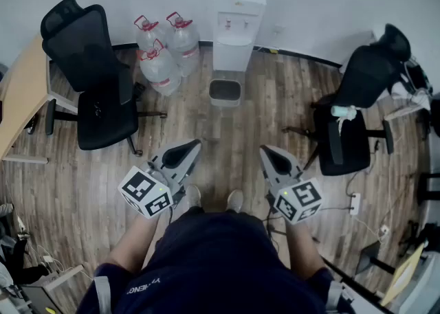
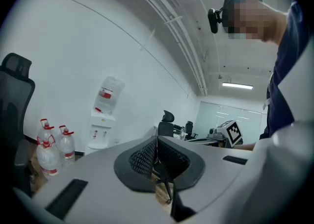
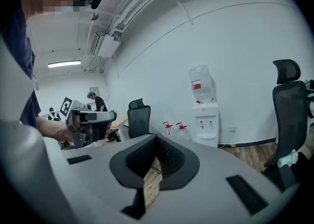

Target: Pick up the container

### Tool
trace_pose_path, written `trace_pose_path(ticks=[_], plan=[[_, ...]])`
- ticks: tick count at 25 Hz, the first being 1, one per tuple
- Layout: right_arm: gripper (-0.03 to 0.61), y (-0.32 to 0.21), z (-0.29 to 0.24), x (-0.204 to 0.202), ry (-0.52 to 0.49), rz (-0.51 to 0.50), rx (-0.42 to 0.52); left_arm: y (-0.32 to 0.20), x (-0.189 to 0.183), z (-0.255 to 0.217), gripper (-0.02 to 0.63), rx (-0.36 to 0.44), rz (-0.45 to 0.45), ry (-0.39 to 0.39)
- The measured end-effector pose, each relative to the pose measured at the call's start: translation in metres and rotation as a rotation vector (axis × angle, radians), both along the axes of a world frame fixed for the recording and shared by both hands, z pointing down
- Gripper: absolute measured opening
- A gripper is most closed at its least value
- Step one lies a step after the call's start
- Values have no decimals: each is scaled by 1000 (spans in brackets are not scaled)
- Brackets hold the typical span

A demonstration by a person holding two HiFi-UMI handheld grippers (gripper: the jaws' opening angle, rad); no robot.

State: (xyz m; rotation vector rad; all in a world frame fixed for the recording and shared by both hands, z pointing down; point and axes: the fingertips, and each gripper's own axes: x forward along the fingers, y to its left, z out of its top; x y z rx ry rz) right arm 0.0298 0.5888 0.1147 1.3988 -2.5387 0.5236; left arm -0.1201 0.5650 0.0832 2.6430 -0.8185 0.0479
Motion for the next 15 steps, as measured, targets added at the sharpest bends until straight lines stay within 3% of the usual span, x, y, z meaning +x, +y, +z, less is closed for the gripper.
trace_pose_path(ticks=[15], plan=[[11,-15,4,15,-50,-14,-8,-11,14,13,26,-23,-42,-25]])
